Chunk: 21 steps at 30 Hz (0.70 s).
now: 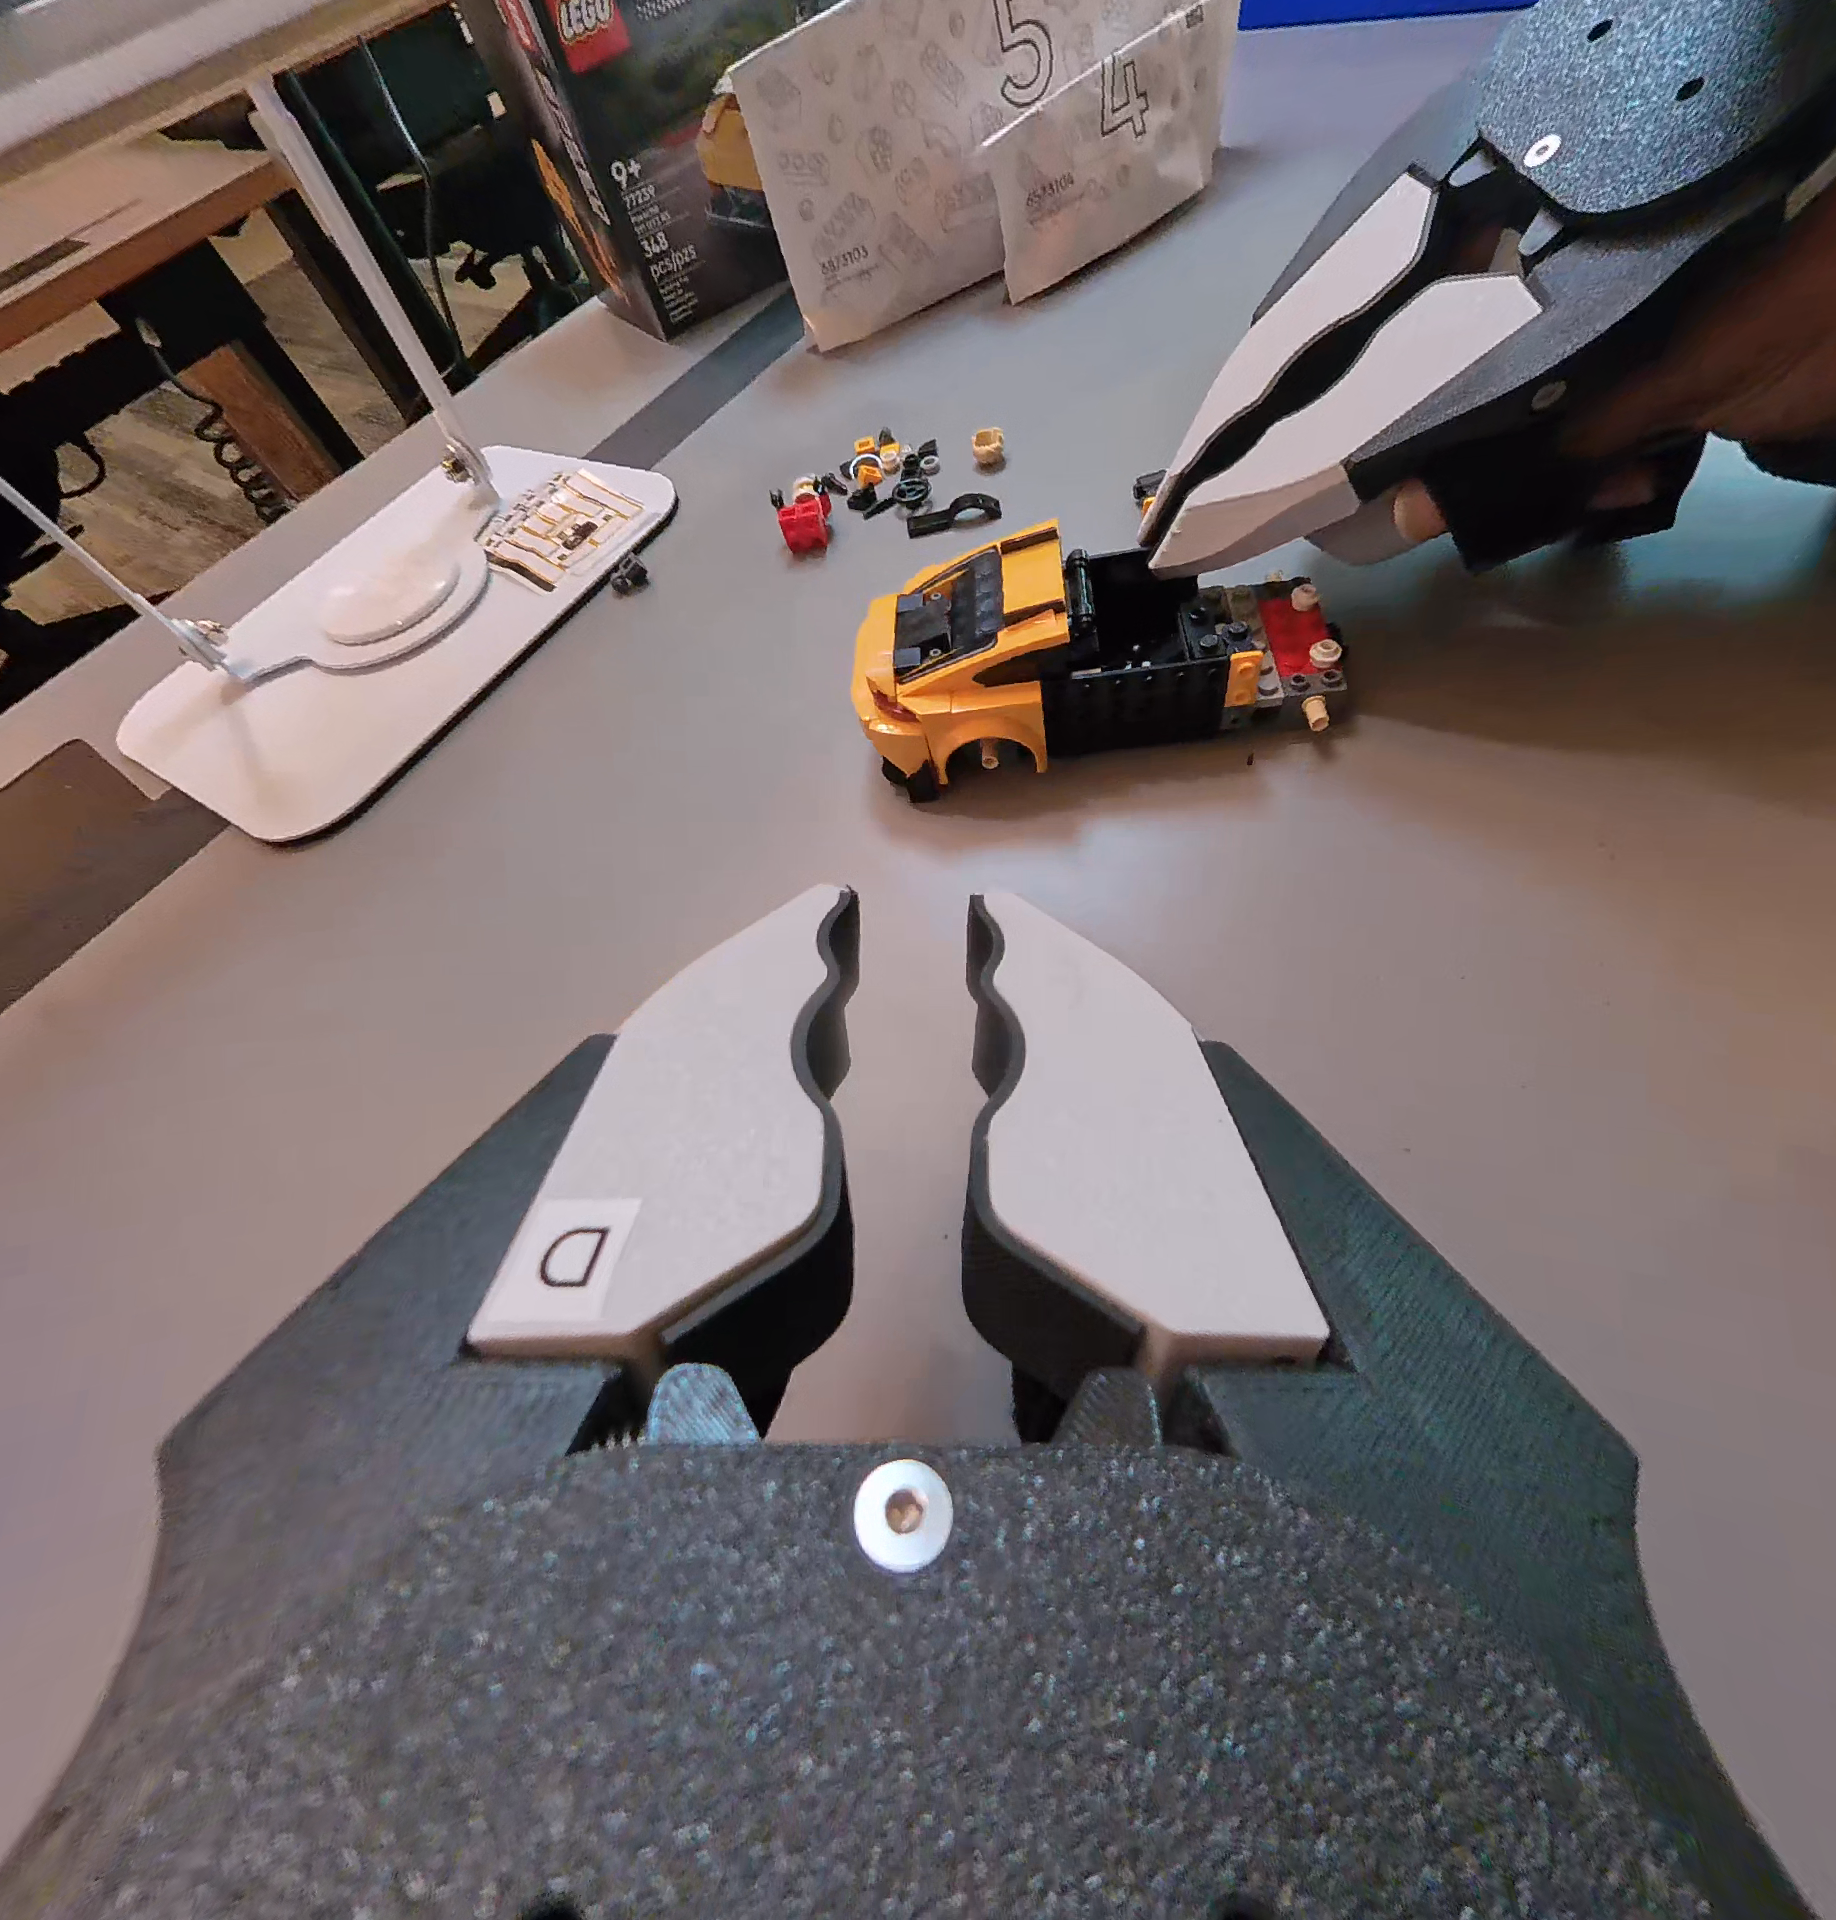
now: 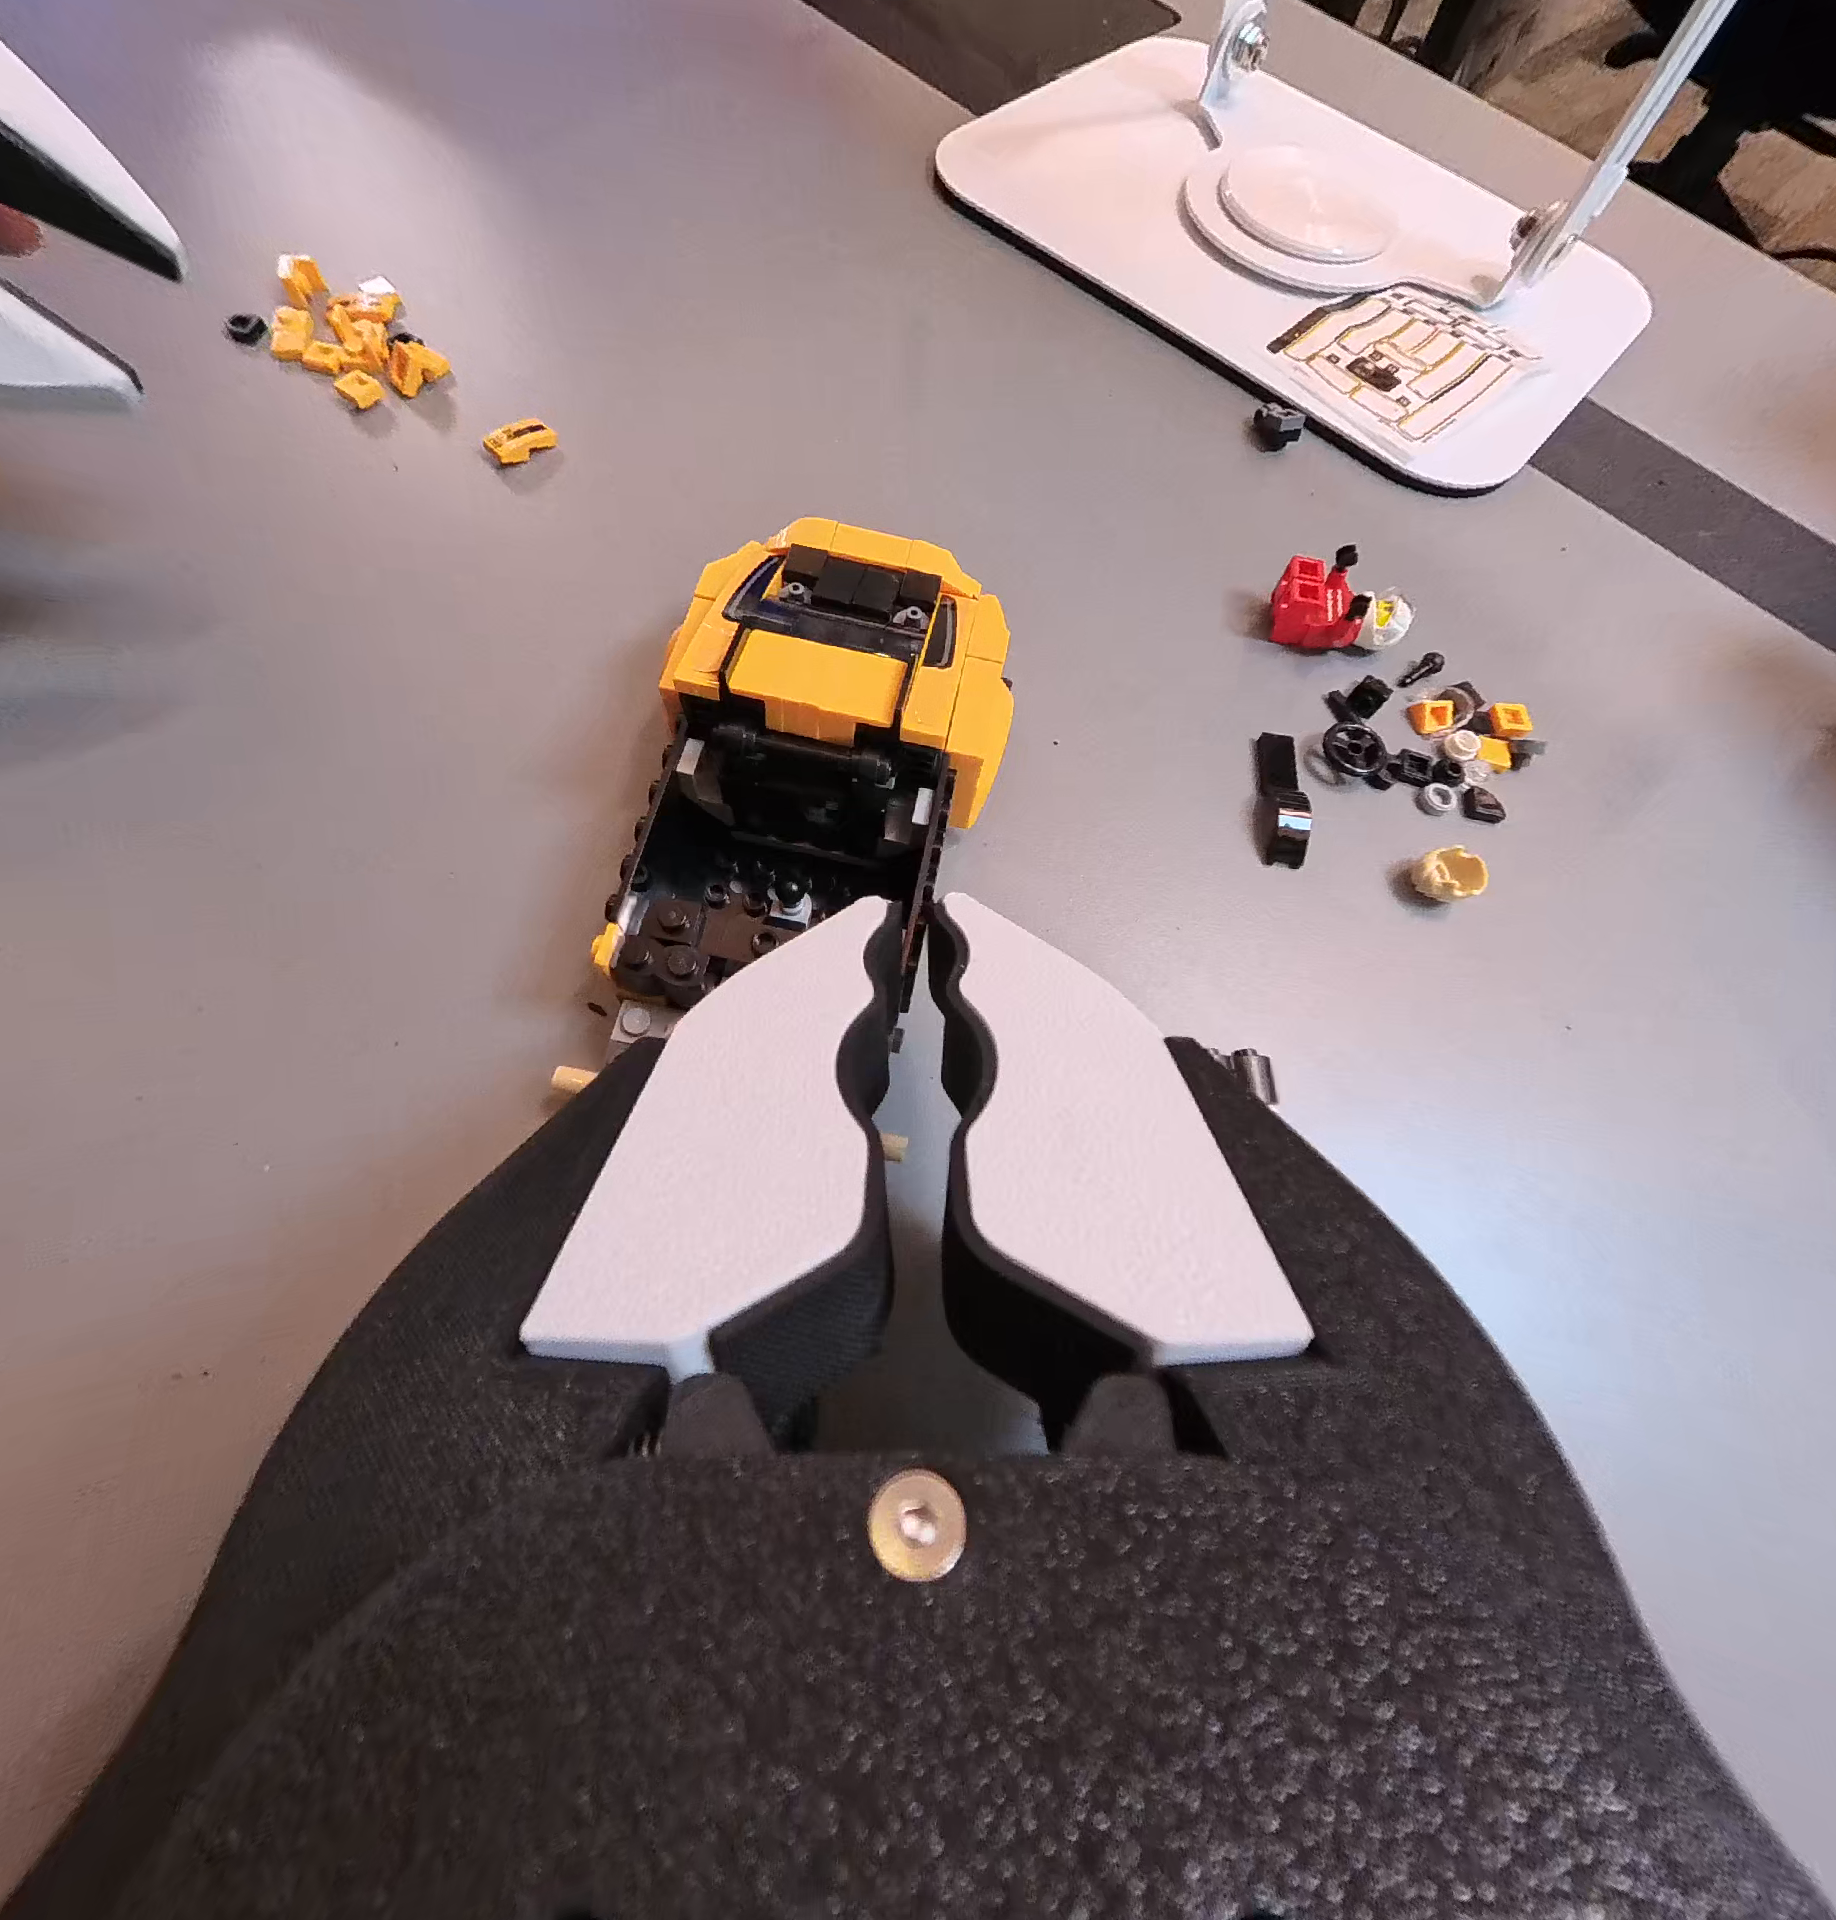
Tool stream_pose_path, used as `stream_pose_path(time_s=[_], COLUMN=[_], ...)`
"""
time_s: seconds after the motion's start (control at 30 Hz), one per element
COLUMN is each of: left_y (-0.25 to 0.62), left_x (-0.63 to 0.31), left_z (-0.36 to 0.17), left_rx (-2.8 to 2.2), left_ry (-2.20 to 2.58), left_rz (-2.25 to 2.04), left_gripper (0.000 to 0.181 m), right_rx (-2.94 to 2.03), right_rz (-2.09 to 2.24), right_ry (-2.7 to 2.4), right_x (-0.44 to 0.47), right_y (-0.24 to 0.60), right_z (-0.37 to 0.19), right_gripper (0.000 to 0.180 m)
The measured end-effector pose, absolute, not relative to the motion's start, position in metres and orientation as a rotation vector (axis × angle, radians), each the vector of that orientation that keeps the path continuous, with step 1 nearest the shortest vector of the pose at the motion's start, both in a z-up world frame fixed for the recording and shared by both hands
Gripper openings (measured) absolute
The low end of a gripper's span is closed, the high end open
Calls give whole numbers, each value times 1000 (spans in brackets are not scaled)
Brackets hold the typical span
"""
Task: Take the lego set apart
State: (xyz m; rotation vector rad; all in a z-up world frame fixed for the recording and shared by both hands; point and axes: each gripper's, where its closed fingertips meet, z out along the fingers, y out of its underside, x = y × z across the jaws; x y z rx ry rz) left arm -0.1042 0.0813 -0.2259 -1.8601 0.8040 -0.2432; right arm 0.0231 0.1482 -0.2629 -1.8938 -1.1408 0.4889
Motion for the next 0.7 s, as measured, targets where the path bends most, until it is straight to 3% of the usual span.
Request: stream_pose_path(time_s=[0.7], left_y=[76], left_x=[-115], left_z=[-200], left_rx=[-1799], left_ry=[684], left_rz=[-302], left_gripper=[16], right_rx=[-1842], right_rz=[460], right_ry=[-1135], right_x=[26], right_y=[149], right_z=[-259], right_gripper=[3])
